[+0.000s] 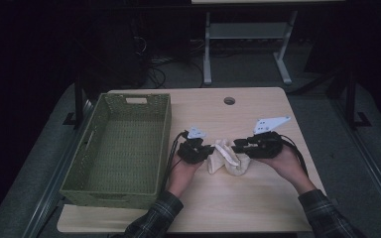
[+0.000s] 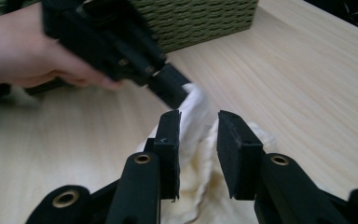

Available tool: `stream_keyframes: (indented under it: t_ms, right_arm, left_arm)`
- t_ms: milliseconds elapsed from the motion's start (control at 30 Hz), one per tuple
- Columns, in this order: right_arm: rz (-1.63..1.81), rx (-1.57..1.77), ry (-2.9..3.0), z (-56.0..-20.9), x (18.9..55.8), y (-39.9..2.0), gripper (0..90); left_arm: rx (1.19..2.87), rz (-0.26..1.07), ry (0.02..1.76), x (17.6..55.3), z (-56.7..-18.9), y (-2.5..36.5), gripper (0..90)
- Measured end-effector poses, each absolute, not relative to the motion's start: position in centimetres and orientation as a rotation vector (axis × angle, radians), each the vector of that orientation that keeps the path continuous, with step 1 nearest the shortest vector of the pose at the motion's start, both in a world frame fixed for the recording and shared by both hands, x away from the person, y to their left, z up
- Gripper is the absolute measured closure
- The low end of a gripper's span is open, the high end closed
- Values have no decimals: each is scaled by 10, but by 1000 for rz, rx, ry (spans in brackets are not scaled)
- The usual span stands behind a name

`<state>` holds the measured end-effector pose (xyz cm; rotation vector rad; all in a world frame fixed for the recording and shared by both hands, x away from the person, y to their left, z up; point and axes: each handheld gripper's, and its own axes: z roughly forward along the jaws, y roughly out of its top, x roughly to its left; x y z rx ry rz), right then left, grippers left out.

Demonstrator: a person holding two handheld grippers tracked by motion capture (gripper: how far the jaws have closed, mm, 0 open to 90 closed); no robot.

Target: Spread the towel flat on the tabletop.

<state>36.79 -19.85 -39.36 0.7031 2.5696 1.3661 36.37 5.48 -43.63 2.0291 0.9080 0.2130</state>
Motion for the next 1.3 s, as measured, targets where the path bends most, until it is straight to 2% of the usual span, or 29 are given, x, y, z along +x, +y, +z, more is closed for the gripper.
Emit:
stream_keyframes:
  t_ms: [300, 367, 433, 500, 1033, 1300]
  right_arm:
    - [1315, 772, 2620, -420, 392, -179, 710]
    - [1308, 770, 2627, -422, 393, -178, 739]
    - [1300, 766, 2627, -424, 393, -179, 868]
    - [1305, 775, 2621, -422, 392, -180, 874]
    - [1372, 901, 2339, -370, 373, -282, 886]
    - [1384, 966, 2236, -359, 369, -317, 886]
  left_arm:
    - [2030, 214, 894, 362, -435, 55, 842]
    - [2027, 211, 893, 362, -434, 55, 843]
    - [2016, 212, 895, 361, -432, 55, 843]
    - [2007, 209, 894, 361, -432, 55, 843]
    - [1919, 258, 902, 360, -405, 64, 843]
    - [1856, 303, 929, 368, -383, 67, 843]
